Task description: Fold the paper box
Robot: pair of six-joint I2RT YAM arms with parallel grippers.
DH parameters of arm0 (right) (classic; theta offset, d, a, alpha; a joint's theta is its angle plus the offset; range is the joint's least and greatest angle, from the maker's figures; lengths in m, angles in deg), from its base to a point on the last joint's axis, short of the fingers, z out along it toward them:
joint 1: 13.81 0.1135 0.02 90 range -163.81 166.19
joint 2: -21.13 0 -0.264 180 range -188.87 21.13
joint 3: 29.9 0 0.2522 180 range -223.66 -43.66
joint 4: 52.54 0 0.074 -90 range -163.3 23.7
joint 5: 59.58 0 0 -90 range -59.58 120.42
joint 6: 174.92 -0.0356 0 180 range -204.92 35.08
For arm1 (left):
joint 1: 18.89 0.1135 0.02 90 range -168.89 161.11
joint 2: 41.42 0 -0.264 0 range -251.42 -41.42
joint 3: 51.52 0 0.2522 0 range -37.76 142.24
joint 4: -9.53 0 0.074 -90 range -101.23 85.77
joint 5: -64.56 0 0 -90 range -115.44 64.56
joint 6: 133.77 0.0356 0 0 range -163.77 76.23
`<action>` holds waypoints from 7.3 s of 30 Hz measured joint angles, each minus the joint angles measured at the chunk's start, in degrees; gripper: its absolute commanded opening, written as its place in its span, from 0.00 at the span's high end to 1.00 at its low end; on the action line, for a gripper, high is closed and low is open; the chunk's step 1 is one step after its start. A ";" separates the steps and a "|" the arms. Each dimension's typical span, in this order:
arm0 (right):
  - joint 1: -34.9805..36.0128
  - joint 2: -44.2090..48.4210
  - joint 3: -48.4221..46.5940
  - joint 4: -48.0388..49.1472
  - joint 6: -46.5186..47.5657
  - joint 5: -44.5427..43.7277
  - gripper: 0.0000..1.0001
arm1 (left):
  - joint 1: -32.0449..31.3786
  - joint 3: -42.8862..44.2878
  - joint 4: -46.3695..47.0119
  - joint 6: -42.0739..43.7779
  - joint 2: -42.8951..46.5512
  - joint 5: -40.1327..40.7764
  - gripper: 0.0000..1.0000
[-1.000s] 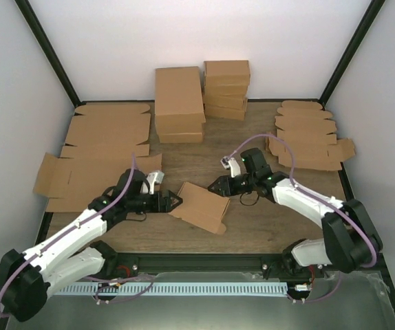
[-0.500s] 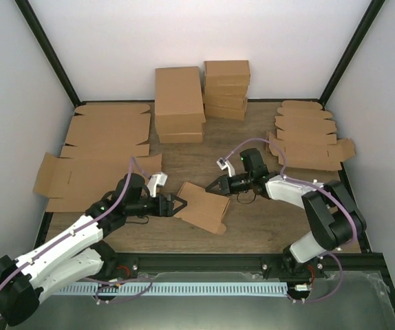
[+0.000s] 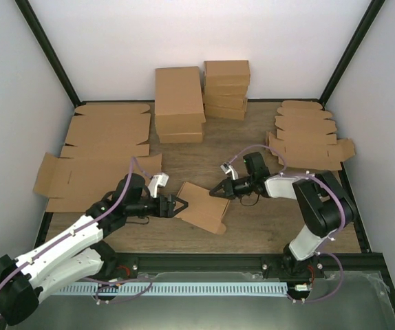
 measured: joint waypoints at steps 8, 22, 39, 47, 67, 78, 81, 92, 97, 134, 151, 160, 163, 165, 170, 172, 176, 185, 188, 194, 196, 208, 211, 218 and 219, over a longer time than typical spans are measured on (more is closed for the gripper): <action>-1.84 -2.73 -0.44 0.02 1.07 2.08 0.99 | -1.05 0.00 0.26 0.02 -0.11 -0.37 0.22; -9.38 -7.34 -1.25 4.04 0.92 7.56 0.99 | -2.19 7.58 0.42 0.00 -1.79 -4.20 0.22; -10.69 -14.23 -7.43 3.78 0.83 7.65 0.99 | -5.75 0.92 13.33 1.03 -16.20 -5.46 0.96; -10.69 -14.69 -7.56 2.93 1.86 7.85 0.99 | -9.79 1.51 15.76 4.17 -23.93 -2.34 0.96; -3.82 -9.97 -6.88 0.07 5.51 11.23 0.99 | -9.81 5.73 6.03 5.68 -12.59 4.02 0.96; -3.82 -11.45 -6.62 -0.98 7.13 10.60 0.99 | -9.84 10.64 -1.81 7.76 -9.20 0.96 0.96; -3.89 -11.74 -6.64 -0.94 7.19 10.62 0.99 | -9.84 11.21 -2.43 7.98 -8.17 0.11 0.96; -8.00 -15.91 -7.67 -1.38 7.30 6.47 0.99 | -9.84 11.21 -3.87 7.96 -8.35 -2.03 0.96; -8.35 -17.51 -8.15 -2.29 7.30 4.87 0.99 | -9.84 9.20 -0.15 7.89 -9.46 -2.51 0.96; -0.33 -22.14 -17.97 -9.51 16.46 0.48 0.95 | -11.96 3.23 24.96 5.88 -31.08 10.38 0.96; 2.78 -22.95 -19.21 -9.84 17.73 0.22 0.95 | -14.34 -7.50 23.08 0.52 -19.58 12.85 0.96; 1.31 -20.35 -19.15 -10.91 16.37 -5.38 0.91 | -14.43 -8.04 23.34 0.37 -19.56 13.27 0.96; -0.94 -16.98 -18.56 -11.78 15.19 -9.68 0.90 | -14.43 -8.04 23.02 0.39 -19.37 13.49 0.96; -2.03 -14.01 -18.14 -12.31 14.43 -12.48 0.88 | -14.45 -8.02 21.66 0.55 -18.45 14.05 0.96; -2.97 -4.59 -17.79 -15.32 12.31 -21.24 0.83 | -14.43 -6.47 14.23 1.46 -13.86 16.98 0.96; -2.95 -0.13 -17.14 -16.46 11.47 -23.65 0.81 | -14.45 -5.73 11.06 1.88 -11.56 18.29 0.96; -2.29 8.85 -15.61 -19.80 9.88 -26.38 0.76 | -14.43 -3.50 3.85 2.16 -6.69 21.03 0.95; 9.27 21.77 -16.33 -26.95 10.19 -34.93 0.32 | -10.03 5.42 -9.22 3.91 -2.40 24.74 0.95; 13.53 25.14 -18.38 -28.20 11.78 -38.49 0.25 | -5.46 6.40 -11.63 4.35 -0.94 24.70 0.90; 23.02 25.79 -20.06 -29.40 14.99 -46.51 0.22 | -1.88 9.84 -15.72 5.11 -0.92 28.59 0.66; 26.45 23.78 -20.70 -30.95 16.06 -49.96 0.21 | -1.64 11.72 -16.33 5.84 -1.38 29.94 0.60; 34.77 15.26 -20.61 -37.51 17.00 -68.72 0.15 | -1.62 14.99 -12.09 18.32 -10.21 28.11 0.50; 34.75 16.52 -20.50 -37.40 16.46 -70.86 0.13 | -1.62 14.67 -9.62 20.87 -11.78 28.98 0.51; 34.75 17.77 -20.50 -37.46 16.46 -72.94 0.07 | -1.62 14.67 -4.63 24.09 -16.50 30.77 0.55; 34.75 17.77 -20.50 -37.44 16.55 -72.91 0.07 | -1.62 14.67 -4.24 24.39 -16.98 30.77 0.56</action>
